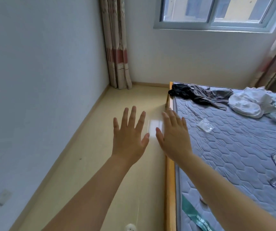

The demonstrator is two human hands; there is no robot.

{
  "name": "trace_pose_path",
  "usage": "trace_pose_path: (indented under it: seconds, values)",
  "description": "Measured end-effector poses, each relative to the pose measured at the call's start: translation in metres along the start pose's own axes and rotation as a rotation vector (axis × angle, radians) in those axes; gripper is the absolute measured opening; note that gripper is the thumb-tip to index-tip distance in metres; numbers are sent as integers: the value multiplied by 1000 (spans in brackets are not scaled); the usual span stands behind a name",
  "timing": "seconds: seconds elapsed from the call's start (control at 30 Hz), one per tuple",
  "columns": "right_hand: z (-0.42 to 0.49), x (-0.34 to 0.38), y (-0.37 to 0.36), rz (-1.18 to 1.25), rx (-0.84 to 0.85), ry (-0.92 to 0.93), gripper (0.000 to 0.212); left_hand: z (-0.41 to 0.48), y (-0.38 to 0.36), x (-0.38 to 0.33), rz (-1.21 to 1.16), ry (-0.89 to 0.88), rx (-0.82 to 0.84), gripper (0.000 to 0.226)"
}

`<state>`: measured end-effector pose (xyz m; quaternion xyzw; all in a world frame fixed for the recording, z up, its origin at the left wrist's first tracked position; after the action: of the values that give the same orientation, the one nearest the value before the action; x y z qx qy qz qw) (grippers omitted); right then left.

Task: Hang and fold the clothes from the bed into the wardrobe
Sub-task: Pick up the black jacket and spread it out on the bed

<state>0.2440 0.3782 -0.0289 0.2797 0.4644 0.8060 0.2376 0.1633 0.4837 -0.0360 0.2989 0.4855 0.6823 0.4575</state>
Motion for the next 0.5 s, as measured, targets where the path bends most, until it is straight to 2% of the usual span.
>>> trace_pose_path:
  seconds: [0.23,0.5]
  values:
    - [173,-3,-56,-28,-13,-80,62,174,-38,71,-2,-150,8,68]
    - [369,-3,-144,-55,-55,-107,57,354,-101,163,-26,-169,-33,68]
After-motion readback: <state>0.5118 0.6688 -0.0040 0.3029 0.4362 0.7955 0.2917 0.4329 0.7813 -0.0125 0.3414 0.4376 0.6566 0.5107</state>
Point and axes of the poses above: each hand's wrist, its own z-axis towards the middle knuckle, its own y-axis out of the back of the hand, x = y × z, the point moved 10 cm from there along z, towards the middle knuckle, and after that the axes turned 1 degree about -x, right-handed, at the moved point
